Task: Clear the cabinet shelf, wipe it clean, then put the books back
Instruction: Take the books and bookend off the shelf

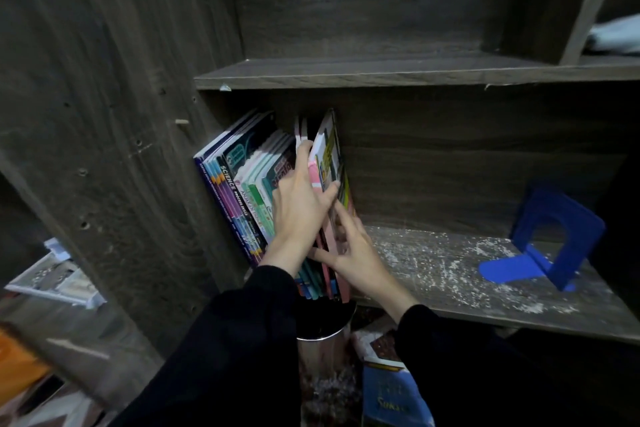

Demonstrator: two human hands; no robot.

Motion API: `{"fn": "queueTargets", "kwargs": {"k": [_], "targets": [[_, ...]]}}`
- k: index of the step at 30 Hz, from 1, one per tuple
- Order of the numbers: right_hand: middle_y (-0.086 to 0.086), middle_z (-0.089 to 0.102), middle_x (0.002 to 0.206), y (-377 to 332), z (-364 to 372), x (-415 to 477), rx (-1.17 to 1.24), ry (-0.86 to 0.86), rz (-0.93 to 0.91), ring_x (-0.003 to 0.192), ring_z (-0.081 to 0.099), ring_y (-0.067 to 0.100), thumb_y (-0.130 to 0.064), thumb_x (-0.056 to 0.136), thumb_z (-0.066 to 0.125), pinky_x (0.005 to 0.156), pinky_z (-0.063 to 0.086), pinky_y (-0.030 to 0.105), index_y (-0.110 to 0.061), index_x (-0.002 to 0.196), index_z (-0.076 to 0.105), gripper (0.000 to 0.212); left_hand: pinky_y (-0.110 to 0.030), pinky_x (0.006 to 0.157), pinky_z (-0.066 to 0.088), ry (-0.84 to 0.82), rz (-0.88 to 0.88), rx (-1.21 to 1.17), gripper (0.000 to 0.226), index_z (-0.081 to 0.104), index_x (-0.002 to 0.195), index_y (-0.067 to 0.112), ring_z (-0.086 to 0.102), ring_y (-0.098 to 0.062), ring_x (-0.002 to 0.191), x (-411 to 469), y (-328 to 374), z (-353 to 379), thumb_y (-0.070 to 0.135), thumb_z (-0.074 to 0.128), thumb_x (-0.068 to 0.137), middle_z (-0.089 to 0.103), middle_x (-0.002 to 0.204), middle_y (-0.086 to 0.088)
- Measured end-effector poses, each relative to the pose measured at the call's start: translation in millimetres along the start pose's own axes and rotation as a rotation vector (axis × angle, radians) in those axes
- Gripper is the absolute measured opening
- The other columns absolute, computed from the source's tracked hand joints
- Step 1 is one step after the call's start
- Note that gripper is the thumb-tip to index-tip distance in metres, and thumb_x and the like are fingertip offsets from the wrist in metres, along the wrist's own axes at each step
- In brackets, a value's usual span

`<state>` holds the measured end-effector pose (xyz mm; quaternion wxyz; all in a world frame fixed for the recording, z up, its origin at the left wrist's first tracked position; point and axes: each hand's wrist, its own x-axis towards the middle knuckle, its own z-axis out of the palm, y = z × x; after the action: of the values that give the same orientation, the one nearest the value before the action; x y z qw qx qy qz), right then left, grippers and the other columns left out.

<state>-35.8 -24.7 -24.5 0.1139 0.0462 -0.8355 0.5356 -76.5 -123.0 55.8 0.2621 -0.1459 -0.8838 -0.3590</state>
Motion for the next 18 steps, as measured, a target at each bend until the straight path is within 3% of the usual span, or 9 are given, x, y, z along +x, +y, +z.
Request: {"fn": "queueTargets", "kwargs": {"k": [3, 7, 10, 14, 18], "targets": [[-0.006, 0.032, 0.146, 4, -4, 1, -0.008, -0.04, 0.015, 0.134, 0.034, 0.013, -0.04, 0.078, 0.077, 0.108, 0.038, 0.044, -0.05, 0.148, 0.009, 0.098, -0.03, 0.061, 0.043, 0.033, -0.069, 0.026, 0.06, 0.034, 0.139, 0.028, 0.061, -0.025, 0.066, -1, 8, 6, 0.023, 0.065, 0.088, 0.061, 0.069, -0.006], [-0.007, 0.031, 0.15, 8, -7, 1, -0.042, -0.065, -0.007, 0.127, 0.03, 0.001, -0.037, 0.08, 0.076, 0.101, 0.032, 0.026, -0.051, 0.148, 0.004, 0.1, -0.032, 0.066, 0.042, 0.055, -0.083, -0.009, 0.056, 0.035, 0.136, 0.029, 0.062, -0.029, 0.075, 0, 8, 9, 0.025, 0.063, 0.087, 0.063, 0.08, -0.011], [-0.006, 0.029, 0.151, 10, -7, 1, -0.044, -0.059, -0.017, 0.123, 0.027, -0.002, -0.034, 0.081, 0.075, 0.099, 0.029, 0.024, -0.049, 0.149, 0.004, 0.099, -0.028, 0.072, 0.036, 0.036, -0.094, -0.061, 0.059, 0.032, 0.137, 0.027, 0.062, -0.03, 0.084, 1, 9, 13, 0.03, 0.064, 0.088, 0.066, 0.09, -0.013], [-0.01, 0.031, 0.151, 9, -8, 2, -0.038, -0.051, -0.031, 0.131, 0.032, 0.004, -0.033, 0.08, 0.076, 0.105, 0.034, 0.031, -0.051, 0.148, 0.004, 0.1, -0.034, 0.07, 0.05, 0.027, -0.095, -0.069, 0.068, 0.025, 0.143, 0.031, 0.065, -0.028, 0.072, 3, 7, 15, 0.026, 0.065, 0.088, 0.067, 0.078, -0.01], [-0.015, 0.026, 0.154, 9, -8, 2, -0.051, -0.075, -0.049, 0.138, 0.028, 0.008, -0.029, 0.082, 0.074, 0.108, 0.032, 0.032, -0.049, 0.149, 0.004, 0.099, -0.033, 0.058, 0.051, 0.065, -0.095, -0.114, 0.057, 0.034, 0.136, 0.027, 0.062, -0.023, 0.058, 3, 6, 16, 0.015, 0.063, 0.088, 0.063, 0.067, -0.008]]}}
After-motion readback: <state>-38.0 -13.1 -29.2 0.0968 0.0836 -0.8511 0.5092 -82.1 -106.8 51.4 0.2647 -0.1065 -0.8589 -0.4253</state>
